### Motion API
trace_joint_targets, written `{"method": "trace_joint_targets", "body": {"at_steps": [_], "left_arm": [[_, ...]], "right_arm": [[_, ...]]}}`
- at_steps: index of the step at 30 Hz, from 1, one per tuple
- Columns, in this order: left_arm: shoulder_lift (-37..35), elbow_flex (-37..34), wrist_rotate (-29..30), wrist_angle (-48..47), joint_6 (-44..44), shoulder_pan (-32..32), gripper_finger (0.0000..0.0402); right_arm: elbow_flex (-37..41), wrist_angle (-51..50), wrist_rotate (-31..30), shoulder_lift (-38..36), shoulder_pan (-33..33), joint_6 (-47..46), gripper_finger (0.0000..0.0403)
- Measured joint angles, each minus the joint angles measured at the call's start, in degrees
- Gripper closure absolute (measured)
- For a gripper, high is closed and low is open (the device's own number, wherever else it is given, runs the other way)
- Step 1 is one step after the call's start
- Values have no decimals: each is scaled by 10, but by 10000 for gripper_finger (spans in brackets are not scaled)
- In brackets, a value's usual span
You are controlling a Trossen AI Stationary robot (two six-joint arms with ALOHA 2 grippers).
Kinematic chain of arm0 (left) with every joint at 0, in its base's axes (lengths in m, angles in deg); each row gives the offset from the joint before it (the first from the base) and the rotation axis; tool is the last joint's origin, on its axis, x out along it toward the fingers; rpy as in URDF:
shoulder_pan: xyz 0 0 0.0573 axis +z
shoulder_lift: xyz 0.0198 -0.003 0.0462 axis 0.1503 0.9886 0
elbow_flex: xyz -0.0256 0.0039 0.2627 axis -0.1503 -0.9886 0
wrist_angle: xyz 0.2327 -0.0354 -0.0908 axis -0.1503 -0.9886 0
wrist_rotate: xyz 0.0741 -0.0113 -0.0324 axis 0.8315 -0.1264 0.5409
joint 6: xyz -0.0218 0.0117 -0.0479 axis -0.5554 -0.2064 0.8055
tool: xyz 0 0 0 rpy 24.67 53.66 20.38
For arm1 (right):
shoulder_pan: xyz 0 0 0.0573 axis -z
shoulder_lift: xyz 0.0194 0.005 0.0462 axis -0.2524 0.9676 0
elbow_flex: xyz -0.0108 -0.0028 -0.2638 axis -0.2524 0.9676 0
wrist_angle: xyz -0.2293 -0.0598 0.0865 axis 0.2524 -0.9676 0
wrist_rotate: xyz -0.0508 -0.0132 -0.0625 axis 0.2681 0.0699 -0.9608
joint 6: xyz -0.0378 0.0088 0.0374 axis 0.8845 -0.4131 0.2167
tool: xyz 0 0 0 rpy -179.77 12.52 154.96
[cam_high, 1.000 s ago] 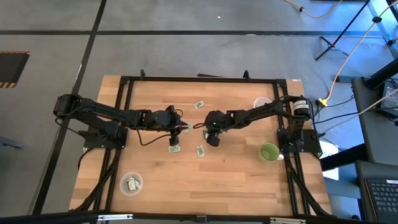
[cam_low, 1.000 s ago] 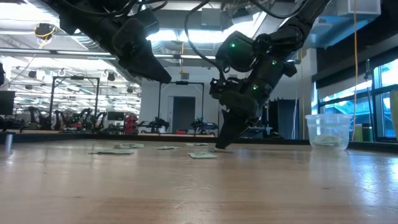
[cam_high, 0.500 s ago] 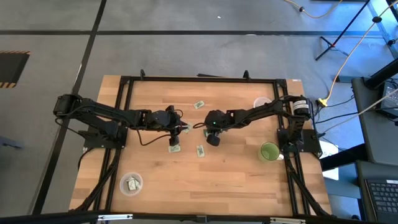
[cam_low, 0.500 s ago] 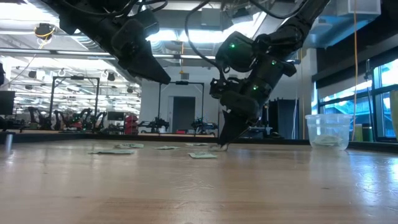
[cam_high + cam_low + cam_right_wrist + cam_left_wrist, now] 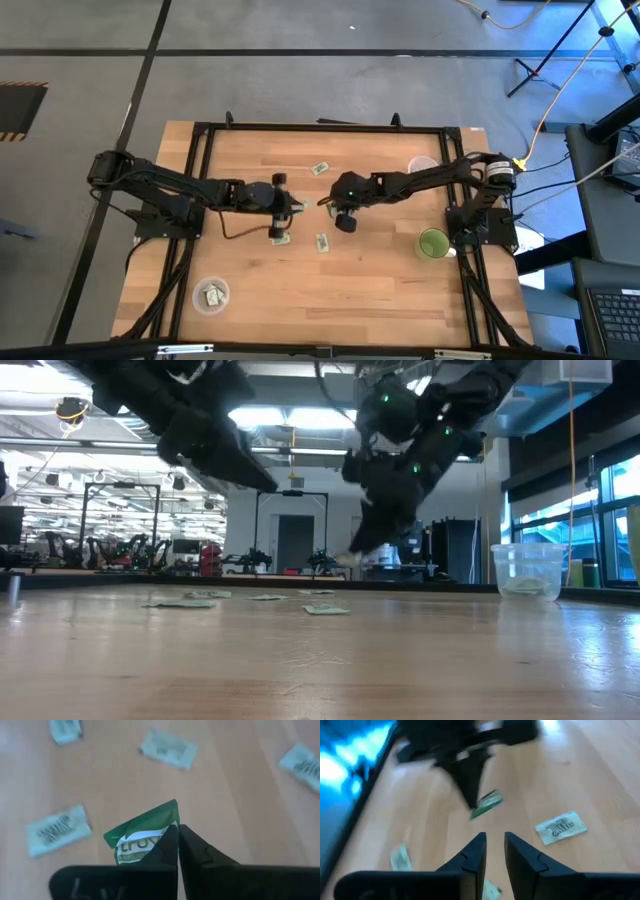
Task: Pick and place items into bin
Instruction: Put the green stevia packet into the bottom white bin
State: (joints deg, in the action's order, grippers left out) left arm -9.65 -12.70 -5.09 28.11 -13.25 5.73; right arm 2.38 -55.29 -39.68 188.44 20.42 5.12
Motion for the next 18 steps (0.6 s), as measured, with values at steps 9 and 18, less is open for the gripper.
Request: {"method": "trace_joint_targets", "body": {"at_steps": [9, 18], "left_arm": [[96, 9, 77, 182, -228, -58, 313], [178, 43, 111, 177, -251, -65, 276]], "right_arm": [[-1, 58, 120, -28, -3, -3, 401], [-1, 63, 124, -28, -23, -4, 399]]}}
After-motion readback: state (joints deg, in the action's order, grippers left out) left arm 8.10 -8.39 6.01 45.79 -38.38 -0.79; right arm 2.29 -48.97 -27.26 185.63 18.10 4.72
